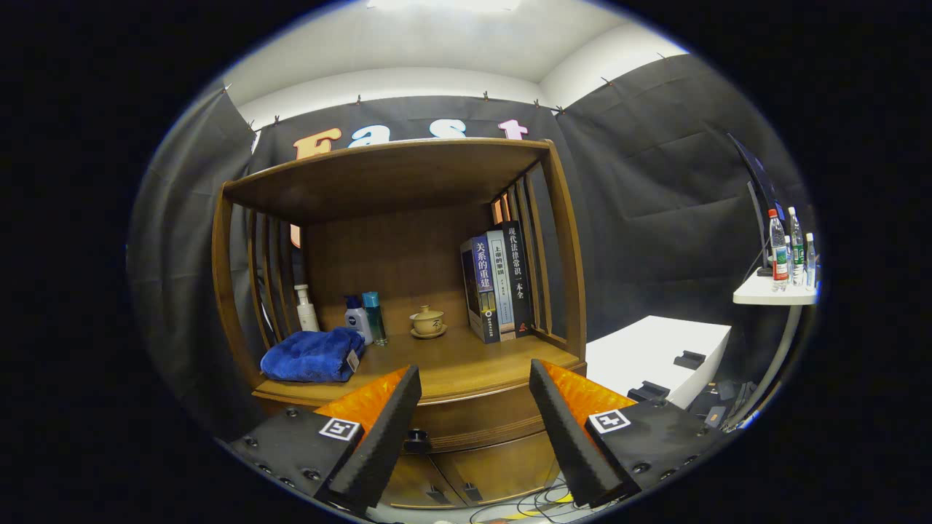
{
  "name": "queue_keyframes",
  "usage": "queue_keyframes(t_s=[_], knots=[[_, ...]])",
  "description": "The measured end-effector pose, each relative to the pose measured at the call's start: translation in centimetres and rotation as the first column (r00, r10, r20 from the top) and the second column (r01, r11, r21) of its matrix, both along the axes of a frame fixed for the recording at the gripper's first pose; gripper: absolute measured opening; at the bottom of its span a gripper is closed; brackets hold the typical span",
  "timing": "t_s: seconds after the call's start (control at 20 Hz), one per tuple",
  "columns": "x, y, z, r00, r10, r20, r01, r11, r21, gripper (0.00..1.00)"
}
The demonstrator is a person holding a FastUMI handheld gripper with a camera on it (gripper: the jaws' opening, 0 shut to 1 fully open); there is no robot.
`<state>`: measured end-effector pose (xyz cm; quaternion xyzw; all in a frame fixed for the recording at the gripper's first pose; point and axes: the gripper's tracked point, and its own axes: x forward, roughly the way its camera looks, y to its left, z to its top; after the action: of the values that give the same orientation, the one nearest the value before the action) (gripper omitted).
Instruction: Pull open the drawer, take out the items inside it, and place them on the countertop above the cabinet.
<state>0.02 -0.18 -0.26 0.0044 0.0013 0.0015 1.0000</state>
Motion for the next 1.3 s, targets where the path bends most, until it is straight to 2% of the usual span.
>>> queue_keyframes(t_s=[1.05,1.3], knots=[[0.6,0.2,-1.3,1.000,0.007,-0.018,-0.007,1.000,0.008,0.98],[3.1,1.3,-2.7,0.999,0.049,0.023,-0.049,0.999,-0.022,0.98]])
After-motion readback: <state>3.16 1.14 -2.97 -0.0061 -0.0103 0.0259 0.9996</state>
